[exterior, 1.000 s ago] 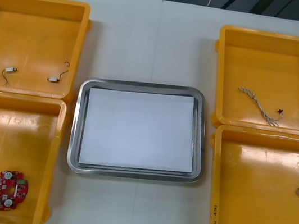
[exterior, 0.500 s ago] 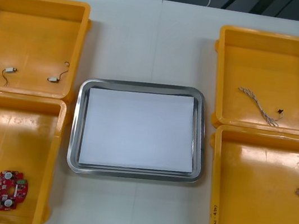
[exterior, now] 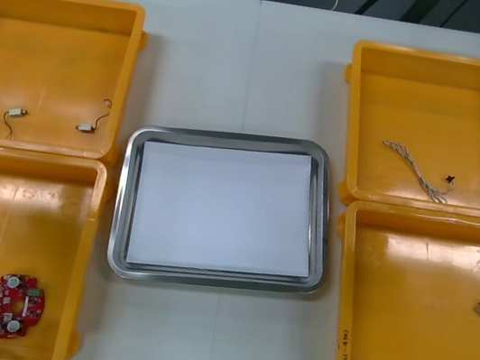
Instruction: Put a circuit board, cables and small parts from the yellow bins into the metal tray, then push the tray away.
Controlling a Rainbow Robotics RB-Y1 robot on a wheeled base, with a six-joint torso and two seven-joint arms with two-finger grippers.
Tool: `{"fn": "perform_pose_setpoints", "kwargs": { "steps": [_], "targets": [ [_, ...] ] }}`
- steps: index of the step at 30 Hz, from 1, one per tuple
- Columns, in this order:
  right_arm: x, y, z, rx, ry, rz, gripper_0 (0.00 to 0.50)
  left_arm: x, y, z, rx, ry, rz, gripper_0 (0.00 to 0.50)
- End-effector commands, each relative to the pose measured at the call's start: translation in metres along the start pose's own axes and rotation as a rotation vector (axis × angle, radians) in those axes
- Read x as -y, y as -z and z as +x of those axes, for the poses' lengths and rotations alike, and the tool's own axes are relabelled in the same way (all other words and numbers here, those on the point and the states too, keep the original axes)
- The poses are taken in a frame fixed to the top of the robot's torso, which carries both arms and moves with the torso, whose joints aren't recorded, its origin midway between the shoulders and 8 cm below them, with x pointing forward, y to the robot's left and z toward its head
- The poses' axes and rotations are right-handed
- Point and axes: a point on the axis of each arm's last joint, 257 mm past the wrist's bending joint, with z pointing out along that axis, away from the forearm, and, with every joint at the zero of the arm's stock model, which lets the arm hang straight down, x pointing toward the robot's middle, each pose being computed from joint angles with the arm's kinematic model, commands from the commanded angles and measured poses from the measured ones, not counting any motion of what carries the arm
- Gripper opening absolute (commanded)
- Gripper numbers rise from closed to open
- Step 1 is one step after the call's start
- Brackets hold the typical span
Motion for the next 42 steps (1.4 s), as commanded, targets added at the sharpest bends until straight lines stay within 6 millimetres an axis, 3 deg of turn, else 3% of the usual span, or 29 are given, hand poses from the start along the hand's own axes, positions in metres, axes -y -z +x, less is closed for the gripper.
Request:
{"fn": "perform_pose_setpoints", "kwargs": {
  "steps": [1,42],
  "targets": [
    [0.0128,0.0127,-0.0059,0.035,0.056,0.042,0.500,-0.0050,0.0059,0.0013,0.018,-0.069,-0.016,0.500],
    [0.0128,0.0127,-0.0059,0.035,0.056,0.042,0.500,-0.0050,0.0059,0.0013,0.018,-0.069,-0.016,0.500]
  ]
}}
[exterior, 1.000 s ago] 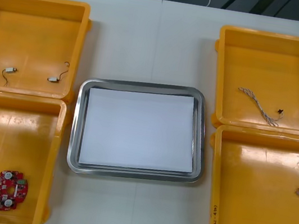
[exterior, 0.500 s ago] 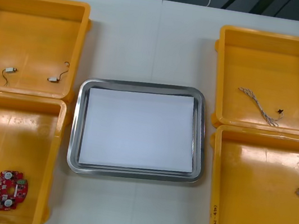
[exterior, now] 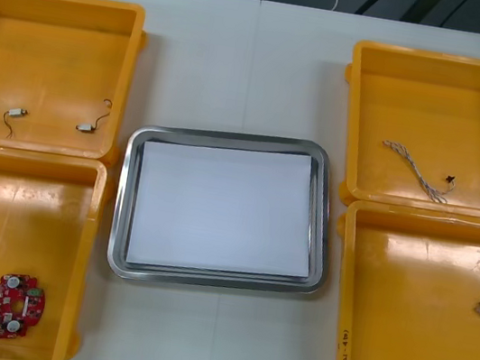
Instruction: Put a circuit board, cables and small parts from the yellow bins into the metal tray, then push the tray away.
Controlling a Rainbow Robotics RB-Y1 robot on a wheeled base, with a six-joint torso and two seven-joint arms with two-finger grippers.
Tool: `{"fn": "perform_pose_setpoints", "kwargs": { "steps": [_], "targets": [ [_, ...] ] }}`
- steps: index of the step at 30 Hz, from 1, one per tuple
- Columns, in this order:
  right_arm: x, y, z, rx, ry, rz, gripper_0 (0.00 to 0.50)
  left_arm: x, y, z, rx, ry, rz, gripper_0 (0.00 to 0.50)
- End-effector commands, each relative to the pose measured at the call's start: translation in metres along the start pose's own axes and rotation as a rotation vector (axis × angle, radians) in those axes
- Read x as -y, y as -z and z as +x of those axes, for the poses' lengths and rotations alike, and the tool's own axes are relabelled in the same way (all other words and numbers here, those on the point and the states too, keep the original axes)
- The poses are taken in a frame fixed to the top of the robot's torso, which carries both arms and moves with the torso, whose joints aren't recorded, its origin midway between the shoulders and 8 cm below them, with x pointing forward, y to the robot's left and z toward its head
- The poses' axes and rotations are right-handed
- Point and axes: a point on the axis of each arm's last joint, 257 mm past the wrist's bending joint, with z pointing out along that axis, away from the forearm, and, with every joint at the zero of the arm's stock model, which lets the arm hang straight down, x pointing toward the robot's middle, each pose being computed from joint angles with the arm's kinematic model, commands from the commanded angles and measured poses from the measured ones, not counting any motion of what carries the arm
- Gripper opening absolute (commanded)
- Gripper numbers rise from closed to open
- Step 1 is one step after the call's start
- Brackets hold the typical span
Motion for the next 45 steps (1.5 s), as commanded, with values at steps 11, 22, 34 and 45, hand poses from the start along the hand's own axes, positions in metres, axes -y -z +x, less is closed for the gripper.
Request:
{"fn": "perform_pose_setpoints", "kwargs": {
  "steps": [11,22,34,45],
  "targets": [
    [0.013,0.013,-0.006,0.035,0.056,0.042,0.500,-0.005,0.006,0.001,0.018,-0.069,-0.016,0.500],
    [0.032,-0.002,0.024,-0.070,0.059,0.077,0.500,-0.005,0.006,0.001,0.018,-0.069,-0.016,0.500],
    [0.049,-0.005,0.034,-0.108,0.367,0.109,0.500,0.008,-0.003,0.019,-0.018,-0.056,0.020,0.500],
    [0.064,-0.024,0.036,-0.064,0.526,0.133,0.500,0.025,-0.014,0.047,-0.051,0.131,0.043,0.500]
  ]
}}
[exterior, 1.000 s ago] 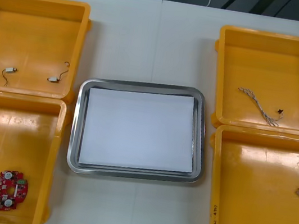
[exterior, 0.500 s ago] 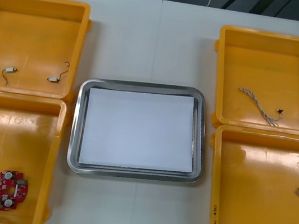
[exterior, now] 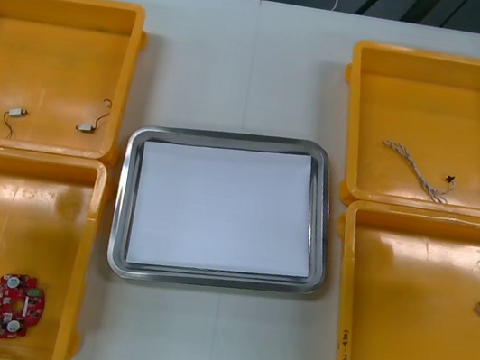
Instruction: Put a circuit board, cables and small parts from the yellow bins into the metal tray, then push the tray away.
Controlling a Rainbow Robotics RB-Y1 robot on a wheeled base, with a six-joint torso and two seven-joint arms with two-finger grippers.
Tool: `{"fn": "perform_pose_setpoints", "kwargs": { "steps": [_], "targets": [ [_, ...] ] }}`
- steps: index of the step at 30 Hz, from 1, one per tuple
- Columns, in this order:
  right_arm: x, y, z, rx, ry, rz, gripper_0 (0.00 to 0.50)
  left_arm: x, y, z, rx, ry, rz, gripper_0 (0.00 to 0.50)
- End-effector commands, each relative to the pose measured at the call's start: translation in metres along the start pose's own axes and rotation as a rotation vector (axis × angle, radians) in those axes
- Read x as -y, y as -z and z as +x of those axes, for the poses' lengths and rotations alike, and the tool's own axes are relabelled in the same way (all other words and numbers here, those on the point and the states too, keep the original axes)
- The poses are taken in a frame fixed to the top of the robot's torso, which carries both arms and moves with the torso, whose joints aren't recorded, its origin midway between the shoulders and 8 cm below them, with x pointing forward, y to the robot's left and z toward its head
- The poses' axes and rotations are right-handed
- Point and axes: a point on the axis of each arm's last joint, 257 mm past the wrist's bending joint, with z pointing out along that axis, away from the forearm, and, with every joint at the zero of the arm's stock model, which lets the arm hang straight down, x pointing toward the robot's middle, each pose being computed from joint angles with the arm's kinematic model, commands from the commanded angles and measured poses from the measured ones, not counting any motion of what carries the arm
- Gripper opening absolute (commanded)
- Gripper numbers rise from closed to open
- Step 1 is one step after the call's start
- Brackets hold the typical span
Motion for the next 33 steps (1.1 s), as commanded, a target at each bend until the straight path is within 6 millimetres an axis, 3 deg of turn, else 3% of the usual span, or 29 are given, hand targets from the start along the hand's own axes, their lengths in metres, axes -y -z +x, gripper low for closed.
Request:
{"fn": "perform_pose_setpoints", "kwargs": {
  "steps": [1,11,20,28,33],
  "targets": [
    [0.016,-0.004,0.012,-0.007,0.032,0.053,0.500,0.015,-0.005,0.022,-0.009,0.141,0.017,0.500],
    [0.027,-0.040,0.016,0.053,0.067,-0.018,0.500,0.014,-0.026,0.042,-0.039,0.194,-0.062,0.500],
    [0.038,-0.053,0.026,0.038,0.057,-0.032,0.500,0.028,-0.041,0.047,-0.028,0.277,-0.039,0.500],
    [0.044,-0.064,0.042,0.018,0.043,-0.038,0.500,0.036,-0.057,0.068,-0.085,0.256,-0.086,0.500],
    [0.038,-0.071,0.052,0.010,0.051,-0.050,0.500,0.043,-0.064,0.080,-0.118,0.245,-0.090,0.500]
  ]
}}
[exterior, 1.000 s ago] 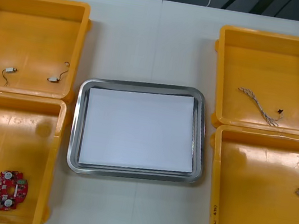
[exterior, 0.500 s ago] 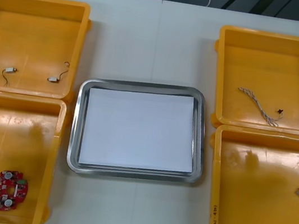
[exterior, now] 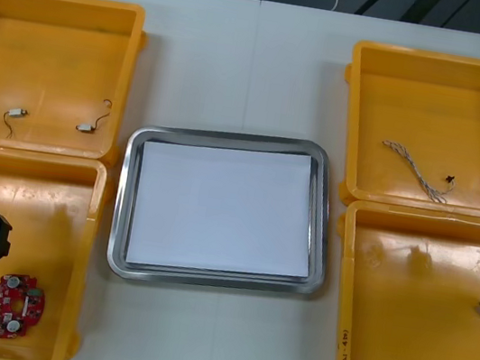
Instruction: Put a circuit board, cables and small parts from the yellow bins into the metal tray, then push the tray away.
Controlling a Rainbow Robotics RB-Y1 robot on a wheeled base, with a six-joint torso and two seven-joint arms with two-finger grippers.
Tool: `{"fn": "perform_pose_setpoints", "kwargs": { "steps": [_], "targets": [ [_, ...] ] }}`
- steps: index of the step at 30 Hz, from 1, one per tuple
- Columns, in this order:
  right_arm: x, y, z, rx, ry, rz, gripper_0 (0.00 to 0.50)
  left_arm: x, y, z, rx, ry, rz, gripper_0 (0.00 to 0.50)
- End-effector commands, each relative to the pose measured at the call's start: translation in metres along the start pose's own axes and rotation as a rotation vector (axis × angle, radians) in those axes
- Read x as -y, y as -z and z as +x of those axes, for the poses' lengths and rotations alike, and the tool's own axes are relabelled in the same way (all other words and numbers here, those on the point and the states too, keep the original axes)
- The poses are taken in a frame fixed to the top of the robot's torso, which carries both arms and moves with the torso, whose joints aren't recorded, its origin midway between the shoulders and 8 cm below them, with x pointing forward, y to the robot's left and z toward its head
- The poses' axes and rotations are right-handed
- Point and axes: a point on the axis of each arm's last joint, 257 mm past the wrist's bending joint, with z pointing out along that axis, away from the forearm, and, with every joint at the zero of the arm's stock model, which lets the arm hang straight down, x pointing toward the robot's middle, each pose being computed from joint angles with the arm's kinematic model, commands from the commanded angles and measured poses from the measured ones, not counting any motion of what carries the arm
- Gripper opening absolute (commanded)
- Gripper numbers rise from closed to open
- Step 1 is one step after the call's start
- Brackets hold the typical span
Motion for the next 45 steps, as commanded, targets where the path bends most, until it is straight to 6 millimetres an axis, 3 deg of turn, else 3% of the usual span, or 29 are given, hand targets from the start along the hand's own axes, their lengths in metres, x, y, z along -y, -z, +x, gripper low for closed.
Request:
{"fn": "perform_pose_setpoints", "kwargs": {
  "steps": [1,10,25,35,45],
  "targets": [
    [0.007,0.001,0.015,-0.027,0.058,0.016,0.500,0.006,-0.003,0.018,-0.023,0.061,-0.009,0.500],
    [-0.007,-0.016,0.009,0.006,0.096,0.011,0.500,0.014,-0.015,0.036,-0.064,0.038,-0.027,0.500],
    [-0.009,-0.034,0.013,0.007,0.134,0.059,0.500,0.029,-0.031,0.033,-0.026,0.039,-0.021,0.500],
    [-0.015,-0.042,0.021,-0.020,0.151,0.062,0.500,0.028,-0.049,0.030,-0.028,0.043,-0.004,0.500],
    [-0.018,-0.048,0.021,-0.011,0.154,0.074,0.500,0.025,-0.055,0.036,-0.035,0.037,-0.003,0.500]
  ]
}}
